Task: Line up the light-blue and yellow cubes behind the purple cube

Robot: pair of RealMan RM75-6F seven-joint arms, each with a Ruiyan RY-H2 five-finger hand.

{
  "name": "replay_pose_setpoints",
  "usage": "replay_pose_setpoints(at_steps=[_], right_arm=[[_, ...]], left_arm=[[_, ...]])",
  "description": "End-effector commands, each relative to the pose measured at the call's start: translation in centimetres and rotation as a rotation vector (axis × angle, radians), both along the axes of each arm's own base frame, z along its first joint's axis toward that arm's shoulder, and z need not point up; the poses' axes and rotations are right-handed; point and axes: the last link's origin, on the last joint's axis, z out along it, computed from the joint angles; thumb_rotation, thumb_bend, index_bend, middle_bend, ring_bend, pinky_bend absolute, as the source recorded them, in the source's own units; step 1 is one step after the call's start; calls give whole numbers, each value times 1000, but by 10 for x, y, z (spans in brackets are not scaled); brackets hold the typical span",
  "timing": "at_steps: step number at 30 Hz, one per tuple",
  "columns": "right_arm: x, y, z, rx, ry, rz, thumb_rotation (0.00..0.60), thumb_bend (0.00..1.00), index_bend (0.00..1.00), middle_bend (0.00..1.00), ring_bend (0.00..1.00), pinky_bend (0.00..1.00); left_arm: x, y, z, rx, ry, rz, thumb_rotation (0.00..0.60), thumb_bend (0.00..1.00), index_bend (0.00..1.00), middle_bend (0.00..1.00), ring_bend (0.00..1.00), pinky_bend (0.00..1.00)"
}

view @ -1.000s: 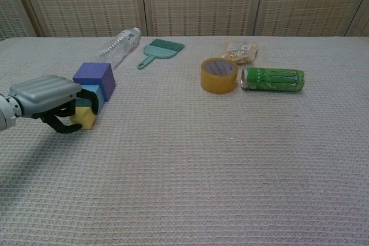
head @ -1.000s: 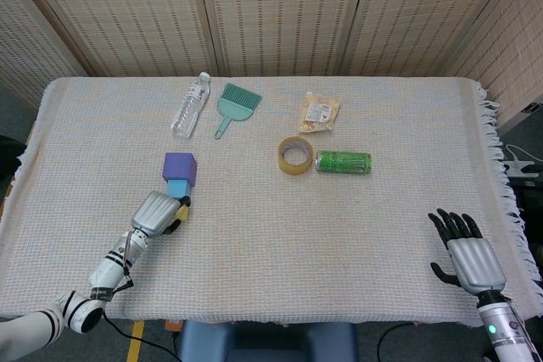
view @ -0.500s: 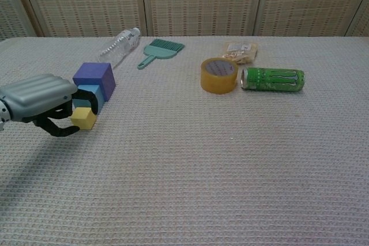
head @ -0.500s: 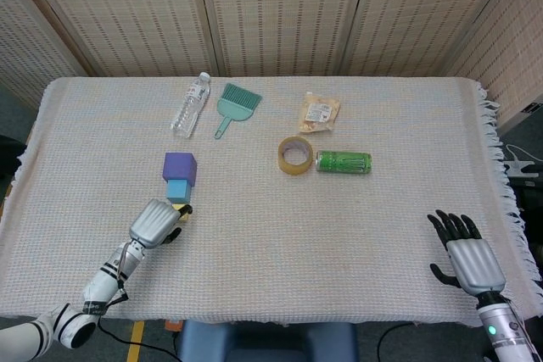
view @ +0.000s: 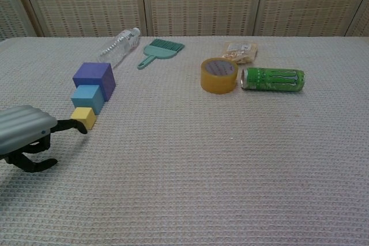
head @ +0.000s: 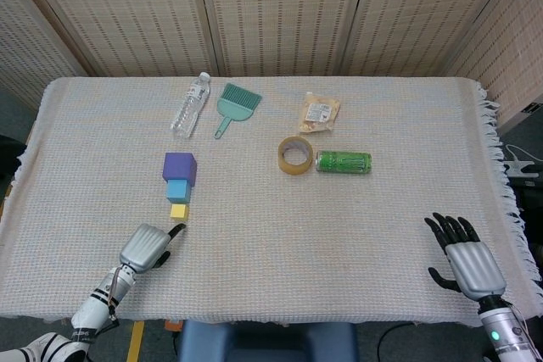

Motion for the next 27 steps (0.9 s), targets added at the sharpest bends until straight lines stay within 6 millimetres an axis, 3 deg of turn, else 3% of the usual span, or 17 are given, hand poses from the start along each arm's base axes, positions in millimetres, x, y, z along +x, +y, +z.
replay_pose_setpoints(at_steps=[1,27], right_arm=[[0,0,0,-1,-1,0,524,73,0,0,0,0],[0,-1,0,-12,4,-5,526,72,0,0,0,0]], left_arm=[[0,1,1,8,-7,2,600,393,170,1000,1000,1000],[-5,17,0,22,-25,48,600,392,175,1000,1000,1000]])
